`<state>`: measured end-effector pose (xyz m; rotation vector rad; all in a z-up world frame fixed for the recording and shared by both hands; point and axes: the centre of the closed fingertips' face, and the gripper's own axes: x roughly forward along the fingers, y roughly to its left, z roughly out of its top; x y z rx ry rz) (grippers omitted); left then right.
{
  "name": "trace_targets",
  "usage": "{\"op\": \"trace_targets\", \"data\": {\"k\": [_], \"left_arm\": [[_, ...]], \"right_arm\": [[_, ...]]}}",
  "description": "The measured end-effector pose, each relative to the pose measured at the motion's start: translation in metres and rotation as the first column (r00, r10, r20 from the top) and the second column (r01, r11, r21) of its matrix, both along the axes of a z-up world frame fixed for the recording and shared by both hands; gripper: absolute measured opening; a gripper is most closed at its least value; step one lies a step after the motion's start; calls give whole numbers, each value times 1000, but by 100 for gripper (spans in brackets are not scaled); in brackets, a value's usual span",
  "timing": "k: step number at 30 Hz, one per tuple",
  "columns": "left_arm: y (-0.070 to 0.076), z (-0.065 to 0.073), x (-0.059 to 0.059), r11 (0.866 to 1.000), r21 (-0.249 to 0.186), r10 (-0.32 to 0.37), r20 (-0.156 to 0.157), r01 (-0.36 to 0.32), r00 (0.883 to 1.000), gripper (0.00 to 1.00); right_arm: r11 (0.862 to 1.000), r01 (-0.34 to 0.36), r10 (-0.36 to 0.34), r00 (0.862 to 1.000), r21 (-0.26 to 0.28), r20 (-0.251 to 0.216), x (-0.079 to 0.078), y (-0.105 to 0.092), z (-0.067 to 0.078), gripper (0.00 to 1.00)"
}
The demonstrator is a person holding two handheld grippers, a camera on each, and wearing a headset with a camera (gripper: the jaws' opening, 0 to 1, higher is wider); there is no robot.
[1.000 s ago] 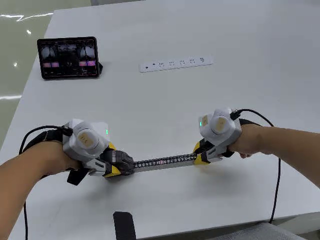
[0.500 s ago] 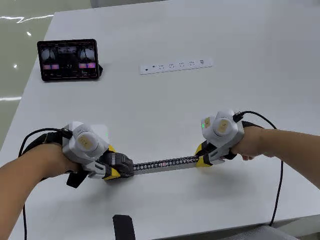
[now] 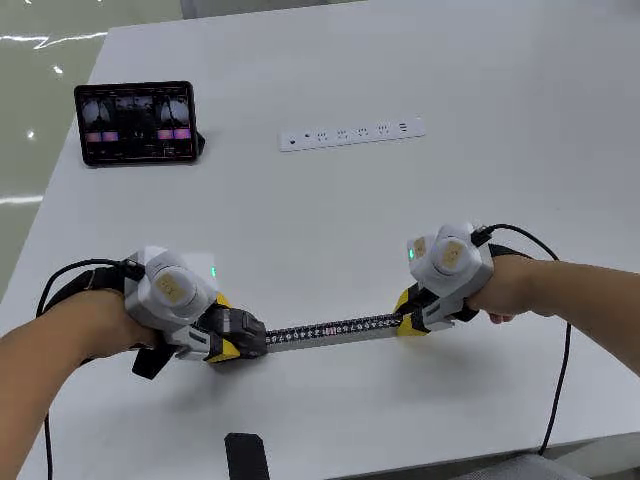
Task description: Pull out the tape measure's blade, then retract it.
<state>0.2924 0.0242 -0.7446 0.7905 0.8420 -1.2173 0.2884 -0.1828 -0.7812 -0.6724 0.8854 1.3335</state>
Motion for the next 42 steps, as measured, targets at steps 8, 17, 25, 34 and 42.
{"op": "trace_targets", "data": {"k": [8, 17, 25, 34, 42], "left_arm": [[0, 0, 1, 1000, 0, 0, 0, 0, 1000, 30], [0, 0, 1, 1000, -1, 1, 0, -1, 1000, 30], [0, 1, 0, 1000, 2, -1, 1, 1, 1000, 30], [-1, 2, -2, 1000, 3, -1, 1, 1, 1000, 30], [-1, 3, -2, 1000, 2, 1, 1, -1, 1000, 30]], "right_arm": [[1000, 2, -2, 1000, -2, 0, 0, -4, 0, 9], [1000, 6, -6, 1000, -4, -2, 0, -9, 0, 9], [1000, 10, -10, 1000, -6, -1, 1, -13, 0, 9], [1000, 11, -11, 1000, -13, -3, 0, -18, -1, 9], [1000, 16, -17, 1000, -16, -6, 0, -22, -1, 9]]}}
